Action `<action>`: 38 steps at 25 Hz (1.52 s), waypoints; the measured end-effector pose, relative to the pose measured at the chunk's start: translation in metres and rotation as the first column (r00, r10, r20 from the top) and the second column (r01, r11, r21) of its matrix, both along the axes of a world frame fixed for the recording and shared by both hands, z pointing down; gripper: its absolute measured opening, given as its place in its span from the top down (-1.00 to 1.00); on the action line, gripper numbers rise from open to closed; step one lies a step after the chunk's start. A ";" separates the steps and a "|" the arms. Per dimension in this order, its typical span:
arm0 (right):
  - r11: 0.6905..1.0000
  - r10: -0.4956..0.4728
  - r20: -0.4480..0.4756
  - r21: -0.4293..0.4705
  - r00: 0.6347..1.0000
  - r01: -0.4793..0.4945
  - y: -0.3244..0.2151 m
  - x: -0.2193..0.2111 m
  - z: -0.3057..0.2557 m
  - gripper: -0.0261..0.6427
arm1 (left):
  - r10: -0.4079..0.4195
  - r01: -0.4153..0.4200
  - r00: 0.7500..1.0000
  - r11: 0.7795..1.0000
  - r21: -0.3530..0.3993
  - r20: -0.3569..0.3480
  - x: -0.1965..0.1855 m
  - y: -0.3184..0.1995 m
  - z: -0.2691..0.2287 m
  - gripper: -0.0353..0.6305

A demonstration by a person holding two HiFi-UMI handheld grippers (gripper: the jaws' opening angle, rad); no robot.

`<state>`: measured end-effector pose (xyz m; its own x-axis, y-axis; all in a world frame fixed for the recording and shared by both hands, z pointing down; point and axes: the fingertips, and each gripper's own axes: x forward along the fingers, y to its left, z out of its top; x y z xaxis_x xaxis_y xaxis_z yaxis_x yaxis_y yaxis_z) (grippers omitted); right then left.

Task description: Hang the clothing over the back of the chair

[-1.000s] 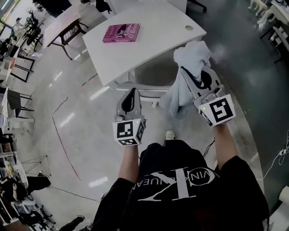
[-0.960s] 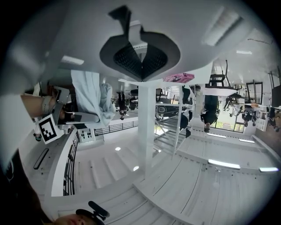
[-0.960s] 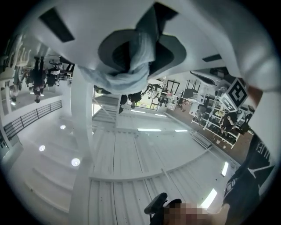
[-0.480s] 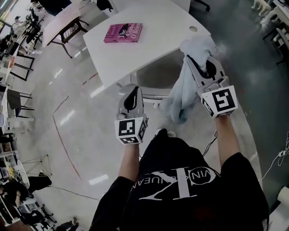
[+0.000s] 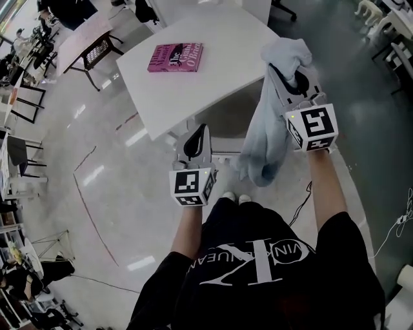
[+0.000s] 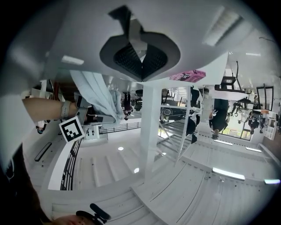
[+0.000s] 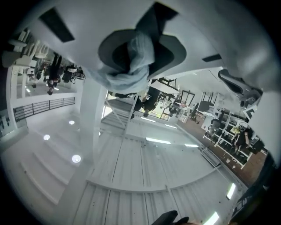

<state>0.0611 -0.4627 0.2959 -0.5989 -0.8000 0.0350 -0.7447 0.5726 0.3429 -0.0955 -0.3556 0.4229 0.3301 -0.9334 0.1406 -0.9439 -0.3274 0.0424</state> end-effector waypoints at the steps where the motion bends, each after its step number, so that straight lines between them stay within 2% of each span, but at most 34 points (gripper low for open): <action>1: 1.000 0.010 -0.006 -0.030 1.000 -0.010 -0.006 0.000 0.010 0.70 | 0.006 -0.006 1.000 1.000 -0.002 0.001 0.000 -0.002 0.000 0.86; 4: 0.987 0.036 -0.036 -0.157 0.999 -0.041 -0.020 0.002 0.052 0.70 | 0.022 -0.022 1.000 1.000 -0.014 0.009 0.002 -0.006 0.005 0.86; 7: 0.959 0.041 -0.099 -0.277 0.994 -0.067 -0.026 0.002 0.100 0.70 | 0.033 -0.033 0.999 0.999 -0.025 0.002 0.002 -0.009 0.009 0.86; 9: 0.933 0.011 -0.147 -0.353 0.989 -0.063 -0.025 -0.001 0.130 0.69 | 0.043 -0.043 0.999 0.999 -0.030 0.002 0.003 -0.010 0.011 0.86; 11: 0.895 -0.041 -0.195 -0.443 0.980 -0.050 -0.021 -0.006 0.159 0.69 | 0.049 -0.049 0.999 0.998 -0.036 0.001 0.004 -0.011 0.014 0.86; 14: 0.817 -0.145 -0.269 -0.575 0.952 -0.038 -0.008 -0.017 0.200 0.69 | 0.049 -0.049 0.999 0.998 -0.043 -0.004 0.002 -0.011 0.019 0.86; 16: 0.772 -0.236 -0.345 -0.634 0.908 -0.040 0.005 -0.022 0.225 0.68 | 0.048 -0.048 0.999 0.998 -0.046 -0.010 0.000 -0.011 0.022 0.86; 20: 0.704 -0.416 -0.487 -0.707 0.768 -0.067 0.034 -0.025 0.266 0.62 | 0.044 -0.045 0.999 0.998 -0.053 -0.019 -0.001 -0.012 0.025 0.86; 22: 0.678 -0.454 -0.511 -0.730 0.730 -0.089 0.040 -0.022 0.277 0.59 | 0.043 -0.045 0.999 0.997 -0.056 -0.022 0.000 -0.012 0.027 0.86; 24: 0.664 -0.458 -0.512 -0.741 0.727 -0.103 0.040 -0.020 0.282 0.54 | 0.043 -0.045 0.999 0.997 -0.058 -0.024 0.000 -0.013 0.028 0.86; 28: 0.652 -0.426 -0.503 -0.747 0.752 -0.130 0.035 -0.015 0.283 0.47 | 0.039 -0.041 0.999 0.997 -0.062 -0.024 -0.001 -0.012 0.030 0.86; 32: 0.671 -0.409 -0.497 -0.732 0.765 -0.117 0.030 -0.018 0.277 0.42 | 0.031 -0.033 0.999 0.997 -0.064 -0.025 -0.003 -0.012 0.029 0.86; 36: 0.664 -0.384 -0.464 -0.740 0.798 -0.110 0.033 -0.018 0.270 0.42 | 0.018 -0.021 0.999 0.997 -0.069 -0.041 -0.003 -0.010 0.025 0.86; 38: 0.673 -0.375 -0.464 -0.732 0.803 -0.109 0.034 -0.017 0.267 0.42 | 0.024 -0.027 0.999 0.998 -0.064 -0.034 -0.002 -0.008 0.026 0.86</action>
